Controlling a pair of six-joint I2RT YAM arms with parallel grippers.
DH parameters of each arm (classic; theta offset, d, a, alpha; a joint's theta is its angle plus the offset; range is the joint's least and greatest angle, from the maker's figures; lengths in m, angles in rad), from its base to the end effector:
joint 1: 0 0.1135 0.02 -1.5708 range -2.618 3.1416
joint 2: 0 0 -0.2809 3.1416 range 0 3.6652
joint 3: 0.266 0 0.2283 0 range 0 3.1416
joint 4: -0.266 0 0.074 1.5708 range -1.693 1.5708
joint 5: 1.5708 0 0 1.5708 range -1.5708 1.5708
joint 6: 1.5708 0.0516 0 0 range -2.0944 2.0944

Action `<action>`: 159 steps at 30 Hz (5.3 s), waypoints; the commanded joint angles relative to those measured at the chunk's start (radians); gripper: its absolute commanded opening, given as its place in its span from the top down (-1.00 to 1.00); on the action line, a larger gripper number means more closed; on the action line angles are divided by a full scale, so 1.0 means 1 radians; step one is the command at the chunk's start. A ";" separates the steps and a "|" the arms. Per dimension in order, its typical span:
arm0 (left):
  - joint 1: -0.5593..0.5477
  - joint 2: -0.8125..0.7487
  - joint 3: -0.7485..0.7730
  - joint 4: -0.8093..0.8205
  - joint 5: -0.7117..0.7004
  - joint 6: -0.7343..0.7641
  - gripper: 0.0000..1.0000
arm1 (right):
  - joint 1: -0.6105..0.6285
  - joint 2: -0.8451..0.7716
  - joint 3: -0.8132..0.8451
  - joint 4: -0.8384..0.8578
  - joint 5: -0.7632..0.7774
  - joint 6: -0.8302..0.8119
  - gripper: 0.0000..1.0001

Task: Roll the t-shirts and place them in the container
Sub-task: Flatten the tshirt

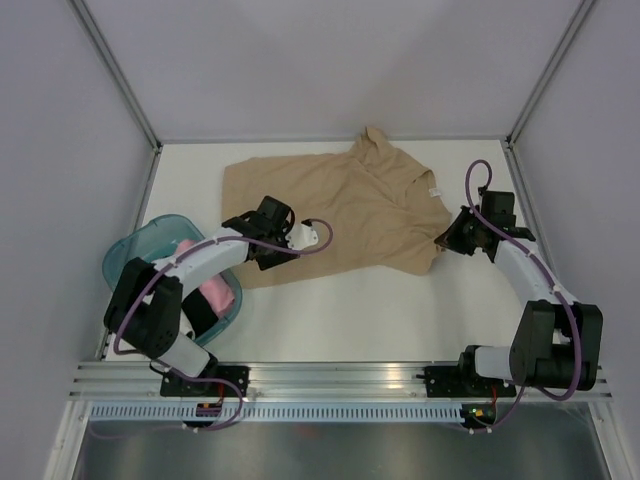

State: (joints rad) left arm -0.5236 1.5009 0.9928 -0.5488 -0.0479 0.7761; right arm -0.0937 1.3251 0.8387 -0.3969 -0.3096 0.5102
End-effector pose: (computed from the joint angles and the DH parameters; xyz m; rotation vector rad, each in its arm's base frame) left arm 0.2470 -0.1397 0.2297 1.5804 2.1069 0.1497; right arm 0.2530 -0.0080 0.2409 0.6039 2.4036 0.5609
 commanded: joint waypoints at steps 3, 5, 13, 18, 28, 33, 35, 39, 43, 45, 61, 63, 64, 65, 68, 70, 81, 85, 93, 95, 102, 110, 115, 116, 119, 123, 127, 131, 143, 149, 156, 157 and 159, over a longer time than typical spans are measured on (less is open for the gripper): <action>0.005 0.078 0.067 0.018 -0.159 -0.125 -0.15 | 0.000 -0.056 0.011 0.104 -0.023 -0.002 0.99; 0.005 0.015 0.061 -0.008 -0.133 -0.150 -0.15 | 0.000 -0.058 0.017 0.095 -0.007 -0.015 1.00; -0.007 -0.054 -0.032 -0.258 -0.092 -0.189 -0.15 | 0.000 -0.099 0.071 0.044 0.104 0.004 1.00; -0.127 -0.116 -0.201 -0.185 -0.188 -0.120 -0.38 | 0.002 -0.190 0.050 -0.046 0.138 0.008 0.99; -0.171 0.044 -0.232 -0.094 -0.225 -0.115 -0.20 | -0.029 -0.316 0.040 -0.126 0.349 0.005 0.99; -0.173 0.001 -0.198 -0.074 -0.120 -0.205 0.52 | -0.034 -0.326 0.027 -0.138 0.325 0.002 0.99; -0.173 -0.057 -0.189 -0.083 -0.066 -0.239 0.61 | -0.034 -0.331 0.022 -0.148 0.326 0.002 1.00; -0.173 -0.197 -0.215 -0.123 -0.017 -0.252 0.95 | -0.034 -0.384 0.030 -0.215 0.346 0.010 1.00; -0.173 -0.327 -0.255 -0.151 -0.049 -0.245 0.95 | -0.034 -0.515 -0.004 -0.292 0.333 0.071 0.99; -0.173 -0.387 -0.269 -0.154 -0.088 -0.230 0.95 | -0.034 -0.582 -0.039 -0.344 0.346 0.102 0.99; -0.164 -0.423 -0.342 -0.224 -0.133 -0.077 0.94 | -0.034 -0.678 -0.119 -0.597 0.611 0.330 0.35; -0.164 -0.404 -0.318 -0.276 -0.112 -0.067 0.45 | -0.034 -0.688 -0.087 -0.620 0.683 0.362 -0.13; -0.164 -0.397 -0.306 -0.307 -0.098 -0.060 0.26 | -0.034 -0.690 -0.072 -0.622 0.757 0.382 -0.23; -0.164 -0.381 -0.290 -0.328 -0.071 -0.046 0.00 | -0.034 -0.696 -0.035 -0.609 0.798 0.386 -0.37; -0.164 -0.375 -0.215 -0.372 -0.017 -0.026 -0.28 | -0.034 -0.679 0.033 -0.481 0.842 0.314 -0.74; -0.164 -0.373 -0.131 -0.370 0.023 -0.023 -0.39 | -0.034 -0.615 0.033 -0.290 0.691 0.190 -0.77; -0.115 0.057 0.086 -0.114 -0.082 -0.290 -0.29 | -0.032 0.149 0.091 0.035 0.348 0.100 1.00; -0.110 0.163 0.058 -0.053 -0.141 -0.298 -0.26 | -0.035 0.276 0.062 0.078 0.395 0.119 0.99; -0.110 0.202 -0.011 -0.017 -0.122 -0.301 -0.26 | -0.130 0.336 -0.109 0.102 0.302 0.195 0.99; -0.111 0.184 -0.034 -0.014 -0.103 -0.296 -0.26 | -0.217 0.277 -0.182 0.133 0.244 0.237 0.99; -0.111 0.105 -0.106 -0.011 -0.012 -0.236 -0.26 | -0.376 -0.122 -0.351 0.000 0.264 0.275 0.96; -0.108 -0.068 -0.129 -0.080 0.126 -0.219 -0.29 | -0.377 -0.402 -0.192 -0.071 0.261 0.211 0.99; 0.044 0.003 0.165 -0.121 0.122 -0.352 -0.33 | -0.214 -0.143 0.127 0.042 0.348 0.127 0.90; 0.072 0.046 0.228 -0.128 0.106 -0.377 -0.32 | -0.111 -0.077 0.192 0.053 0.383 0.104 0.88; 0.140 0.250 0.503 -0.132 -0.083 -0.423 -0.27 | 0.058 0.230 0.492 0.043 0.342 -0.045 0.91; 0.186 0.487 0.729 -0.191 -0.147 -0.449 -0.25 | 0.161 0.641 0.954 -0.083 0.298 -0.142 0.99; 0.229 0.639 0.845 -0.198 -0.190 -0.465 -0.23 | 0.176 1.022 1.360 -0.126 0.207 -0.110 0.99; 0.260 0.766 0.912 -0.204 -0.208 -0.480 -0.19 | 0.176 1.216 1.507 -0.096 0.231 -0.039 0.99; 0.263 0.926 0.992 -0.226 -0.268 -0.482 -0.18 | 0.101 1.336 1.441 -0.019 0.389 0.247 0.99; 0.272 0.981 1.055 -0.238 -0.274 -0.488 -0.18 | 0.058 1.369 1.501 -0.005 0.402 0.225 0.99; 0.270 1.007 1.156 -0.227 -0.205 -0.459 -0.19 | 0.060 1.343 1.521 0.150 0.207 0.137 0.99; 0.269 1.003 1.165 -0.223 -0.198 -0.451 -0.19 | 0.063 1.327 1.521 0.155 0.202 0.116 1.00; 0.270 0.998 1.198 -0.220 -0.184 -0.448 -0.21 | 0.069 1.260 1.496 0.162 0.225 0.061 1.00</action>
State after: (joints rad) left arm -0.2611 2.4607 2.1414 -0.7624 -0.2932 0.3328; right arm -0.0399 2.6640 2.3161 -0.3023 -0.0566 0.6598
